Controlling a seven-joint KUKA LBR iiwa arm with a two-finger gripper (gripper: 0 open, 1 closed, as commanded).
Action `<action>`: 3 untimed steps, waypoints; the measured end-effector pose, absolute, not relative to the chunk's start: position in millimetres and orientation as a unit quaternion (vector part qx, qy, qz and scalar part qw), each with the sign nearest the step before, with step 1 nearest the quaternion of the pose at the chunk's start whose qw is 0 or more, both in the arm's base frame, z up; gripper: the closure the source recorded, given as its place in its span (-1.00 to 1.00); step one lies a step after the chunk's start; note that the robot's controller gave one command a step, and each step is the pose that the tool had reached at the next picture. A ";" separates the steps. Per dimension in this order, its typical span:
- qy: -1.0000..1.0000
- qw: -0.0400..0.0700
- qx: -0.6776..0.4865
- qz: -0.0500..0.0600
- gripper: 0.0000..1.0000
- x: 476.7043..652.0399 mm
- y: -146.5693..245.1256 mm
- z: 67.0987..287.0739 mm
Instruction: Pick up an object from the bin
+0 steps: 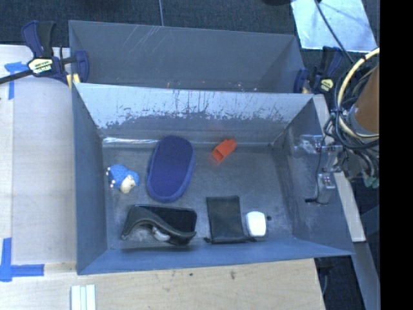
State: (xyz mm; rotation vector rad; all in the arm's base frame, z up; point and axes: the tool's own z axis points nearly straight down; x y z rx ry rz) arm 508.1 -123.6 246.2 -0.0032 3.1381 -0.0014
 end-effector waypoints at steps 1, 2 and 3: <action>0.999 -0.003 -0.038 0.001 -1.00 495.9 -92.9 103.4; 0.999 -0.001 -0.046 0.000 -1.00 498.0 -72.8 68.8; 0.999 0.002 -0.045 -0.001 1.00 499.8 -73.6 71.9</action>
Offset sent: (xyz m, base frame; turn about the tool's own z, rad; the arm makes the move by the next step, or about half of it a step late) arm -0.0106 0.0298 -0.1382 -0.0722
